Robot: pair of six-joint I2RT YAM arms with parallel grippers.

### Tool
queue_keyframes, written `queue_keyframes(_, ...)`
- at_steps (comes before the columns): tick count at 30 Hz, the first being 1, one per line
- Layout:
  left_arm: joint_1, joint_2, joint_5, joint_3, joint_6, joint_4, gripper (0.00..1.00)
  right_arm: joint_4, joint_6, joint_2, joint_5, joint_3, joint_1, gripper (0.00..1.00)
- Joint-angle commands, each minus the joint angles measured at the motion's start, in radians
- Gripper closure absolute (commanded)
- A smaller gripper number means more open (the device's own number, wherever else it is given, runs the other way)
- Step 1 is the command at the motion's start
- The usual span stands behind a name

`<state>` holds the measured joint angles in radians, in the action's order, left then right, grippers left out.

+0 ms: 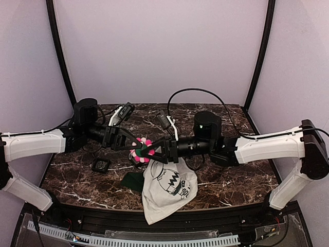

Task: Remove the brooch from the garment
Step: Pass from the right arm to the left, then close the brooch securely.

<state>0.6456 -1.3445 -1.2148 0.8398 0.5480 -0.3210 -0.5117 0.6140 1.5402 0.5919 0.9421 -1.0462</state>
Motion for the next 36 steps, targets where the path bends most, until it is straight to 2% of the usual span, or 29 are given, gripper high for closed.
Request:
queue_keyframes(1,0.004,0.017,-0.008,0.013,-0.035,0.032,0.99,-0.065,0.020,0.016,0.018,0.028,-0.005,0.60)
queue_keyframes(19,0.011,0.041,0.012,0.015,-0.079,0.069,0.99,-0.115,0.080,0.004,-0.010,-0.019,0.001,0.82)
queue_keyframes(29,0.011,0.039,0.015,0.016,-0.080,0.072,0.99,-0.131,0.086,-0.005,-0.012,-0.031,0.005,0.83)
queue_keyframes(36,0.011,0.030,0.021,0.021,-0.084,0.086,0.99,-0.128,0.077,-0.004,0.001,-0.024,0.005,0.80)
